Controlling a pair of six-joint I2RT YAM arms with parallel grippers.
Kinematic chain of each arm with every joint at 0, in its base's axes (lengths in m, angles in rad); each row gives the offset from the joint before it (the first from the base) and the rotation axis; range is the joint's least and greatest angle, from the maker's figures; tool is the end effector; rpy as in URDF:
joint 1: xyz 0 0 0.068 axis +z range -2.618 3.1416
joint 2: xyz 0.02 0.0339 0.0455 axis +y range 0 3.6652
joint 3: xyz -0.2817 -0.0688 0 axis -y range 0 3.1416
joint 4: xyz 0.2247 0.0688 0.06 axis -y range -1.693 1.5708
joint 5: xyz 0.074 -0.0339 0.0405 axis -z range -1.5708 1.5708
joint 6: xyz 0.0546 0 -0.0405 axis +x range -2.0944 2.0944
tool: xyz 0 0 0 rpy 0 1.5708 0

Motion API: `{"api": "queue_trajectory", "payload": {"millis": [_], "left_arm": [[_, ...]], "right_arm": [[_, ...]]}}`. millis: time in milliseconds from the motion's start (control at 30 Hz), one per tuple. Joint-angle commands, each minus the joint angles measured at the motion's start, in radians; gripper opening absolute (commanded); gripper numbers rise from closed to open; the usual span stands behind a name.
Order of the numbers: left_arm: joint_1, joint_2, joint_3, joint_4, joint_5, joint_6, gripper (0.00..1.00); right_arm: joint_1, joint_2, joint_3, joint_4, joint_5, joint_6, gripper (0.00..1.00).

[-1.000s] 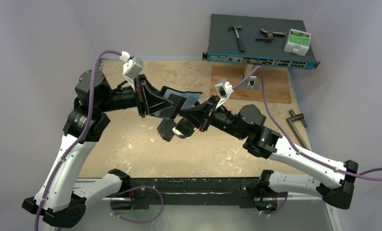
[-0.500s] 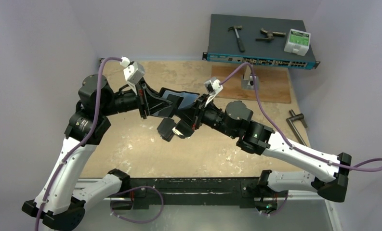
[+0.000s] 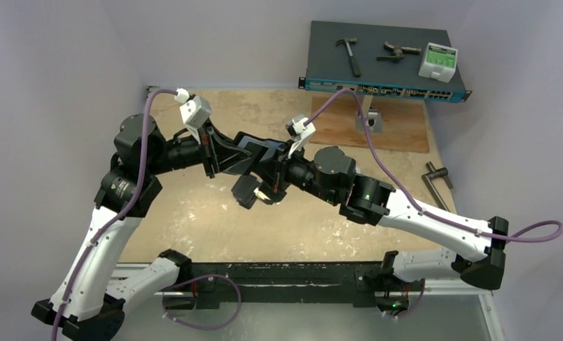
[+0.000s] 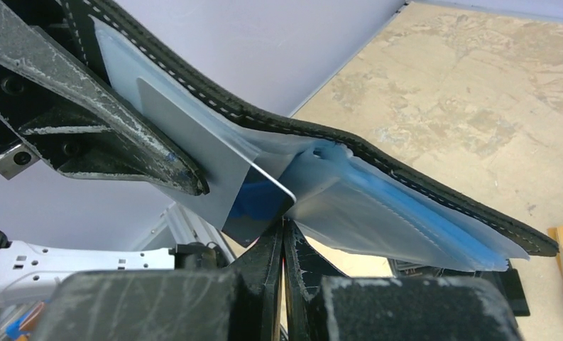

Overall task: Put the credit cards into the card holder
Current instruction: Insert the credit card into the card holder.

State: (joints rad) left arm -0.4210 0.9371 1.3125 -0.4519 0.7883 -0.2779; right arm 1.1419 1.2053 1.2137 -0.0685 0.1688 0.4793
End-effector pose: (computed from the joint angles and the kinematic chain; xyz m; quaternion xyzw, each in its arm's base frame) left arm 0.1233 -0.0976 0.4701 0.3087 0.6570 -0.4795 0.4931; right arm 0.1211 0.2427 0.4308 -0.1813 0.7048 0.4528 0.5152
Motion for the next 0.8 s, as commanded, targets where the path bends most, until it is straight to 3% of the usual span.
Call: {"api": "queue_trajectory", "payload": {"millis": [0, 400, 500, 600, 767], "left_arm": [[-0.004, 0.003, -0.029, 0.023, 0.009, -0.023, 0.07], [-0.005, -0.017, -0.116, 0.020, 0.058, -0.073, 0.12], [-0.005, -0.030, -0.134, 0.021, 0.058, -0.079, 0.10], [-0.005, -0.033, -0.127, 0.031, 0.054, -0.088, 0.00], [-0.003, -0.028, -0.076, 0.033, 0.047, -0.095, 0.00]], "right_arm": [[0.038, -0.010, 0.087, 0.098, -0.017, -0.017, 0.00], [0.074, -0.001, 0.097, 0.146, 0.008, -0.026, 0.00], [0.074, -0.015, 0.088, 0.124, 0.031, -0.039, 0.00], [0.074, -0.044, 0.068, 0.087, 0.061, -0.051, 0.00], [0.074, -0.150, -0.020, -0.018, 0.103, -0.037, 0.00]]}}
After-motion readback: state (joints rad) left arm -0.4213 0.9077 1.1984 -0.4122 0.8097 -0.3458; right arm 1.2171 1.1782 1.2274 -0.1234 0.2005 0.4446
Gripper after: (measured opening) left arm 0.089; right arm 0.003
